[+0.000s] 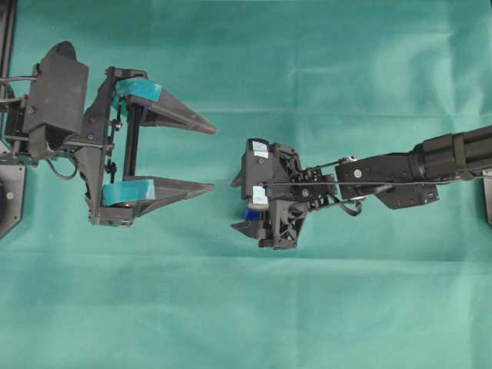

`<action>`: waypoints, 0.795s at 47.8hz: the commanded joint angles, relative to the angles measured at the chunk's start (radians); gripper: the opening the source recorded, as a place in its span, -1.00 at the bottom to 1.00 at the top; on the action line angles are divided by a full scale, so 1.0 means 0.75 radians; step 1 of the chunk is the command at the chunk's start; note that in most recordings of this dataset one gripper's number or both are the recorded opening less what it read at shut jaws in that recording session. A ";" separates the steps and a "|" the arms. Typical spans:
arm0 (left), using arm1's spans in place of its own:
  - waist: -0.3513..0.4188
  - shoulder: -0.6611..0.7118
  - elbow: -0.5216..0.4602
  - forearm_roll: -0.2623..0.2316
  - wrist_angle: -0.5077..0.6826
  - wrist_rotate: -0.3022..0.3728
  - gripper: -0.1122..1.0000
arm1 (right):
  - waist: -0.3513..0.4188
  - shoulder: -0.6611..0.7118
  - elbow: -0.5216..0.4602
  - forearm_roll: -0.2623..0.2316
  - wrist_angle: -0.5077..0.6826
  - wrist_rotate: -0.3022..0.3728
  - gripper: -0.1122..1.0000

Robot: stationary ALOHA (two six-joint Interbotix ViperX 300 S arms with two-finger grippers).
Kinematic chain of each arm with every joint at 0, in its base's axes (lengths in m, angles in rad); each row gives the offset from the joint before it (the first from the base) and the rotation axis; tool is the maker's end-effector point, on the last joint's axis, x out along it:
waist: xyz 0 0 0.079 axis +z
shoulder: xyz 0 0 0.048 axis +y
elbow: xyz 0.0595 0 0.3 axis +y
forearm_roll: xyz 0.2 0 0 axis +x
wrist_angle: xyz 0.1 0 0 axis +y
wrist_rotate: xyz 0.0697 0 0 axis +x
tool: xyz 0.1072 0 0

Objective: Handover the blue block to the right arm after grasping it with the left arm, then place it in the designated position.
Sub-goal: 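Lower the cube with the right gripper onto the table, then open the right gripper and lift it away from the cube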

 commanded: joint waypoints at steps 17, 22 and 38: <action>-0.002 -0.006 -0.037 0.000 -0.008 0.002 1.00 | 0.002 -0.239 -0.051 -0.006 0.221 -0.010 0.86; -0.002 -0.006 -0.037 0.000 -0.008 0.002 1.00 | 0.002 -0.313 -0.061 -0.014 0.303 -0.012 0.86; -0.002 -0.006 -0.037 0.000 -0.008 0.002 1.00 | 0.004 -0.497 -0.090 -0.031 0.489 -0.014 0.85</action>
